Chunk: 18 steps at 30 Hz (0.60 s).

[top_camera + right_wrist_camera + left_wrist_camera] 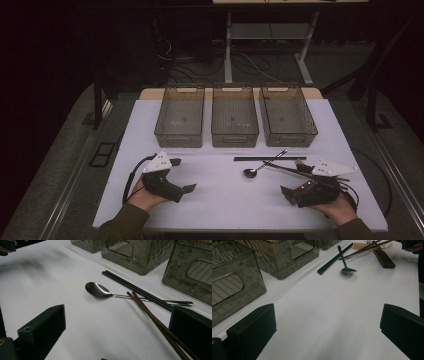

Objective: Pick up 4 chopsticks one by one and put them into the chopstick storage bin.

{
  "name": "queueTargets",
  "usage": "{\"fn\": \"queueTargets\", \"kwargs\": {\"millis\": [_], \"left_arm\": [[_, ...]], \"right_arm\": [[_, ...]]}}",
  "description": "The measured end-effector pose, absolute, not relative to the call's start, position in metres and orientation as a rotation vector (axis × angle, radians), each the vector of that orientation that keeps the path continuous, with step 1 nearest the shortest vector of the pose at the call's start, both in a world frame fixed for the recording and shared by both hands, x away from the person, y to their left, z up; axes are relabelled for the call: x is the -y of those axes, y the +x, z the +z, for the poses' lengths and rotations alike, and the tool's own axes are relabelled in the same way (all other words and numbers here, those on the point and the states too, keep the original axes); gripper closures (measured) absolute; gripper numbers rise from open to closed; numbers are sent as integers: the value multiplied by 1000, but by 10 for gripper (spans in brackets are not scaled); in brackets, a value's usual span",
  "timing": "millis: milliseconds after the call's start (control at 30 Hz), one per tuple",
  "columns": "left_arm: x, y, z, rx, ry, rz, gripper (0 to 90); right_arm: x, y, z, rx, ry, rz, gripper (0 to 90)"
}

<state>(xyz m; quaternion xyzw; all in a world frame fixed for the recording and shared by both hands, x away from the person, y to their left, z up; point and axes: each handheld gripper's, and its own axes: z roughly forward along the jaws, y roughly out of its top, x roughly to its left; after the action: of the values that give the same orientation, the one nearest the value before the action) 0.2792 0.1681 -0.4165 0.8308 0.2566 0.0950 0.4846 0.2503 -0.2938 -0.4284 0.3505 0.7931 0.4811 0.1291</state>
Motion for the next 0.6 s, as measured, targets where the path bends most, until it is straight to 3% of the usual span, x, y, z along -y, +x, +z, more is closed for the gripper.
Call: {"fn": "queueTargets", "kwargs": {"millis": [500,600], "left_arm": [[-166,279,-417,-619,2038,235,0],[-166,278,-416,-616,2036,236,0]], "right_arm": [[299,252,-420,-2344,1026,1356,8],[302,251,-416,-2337,1032,1348,58]]}}
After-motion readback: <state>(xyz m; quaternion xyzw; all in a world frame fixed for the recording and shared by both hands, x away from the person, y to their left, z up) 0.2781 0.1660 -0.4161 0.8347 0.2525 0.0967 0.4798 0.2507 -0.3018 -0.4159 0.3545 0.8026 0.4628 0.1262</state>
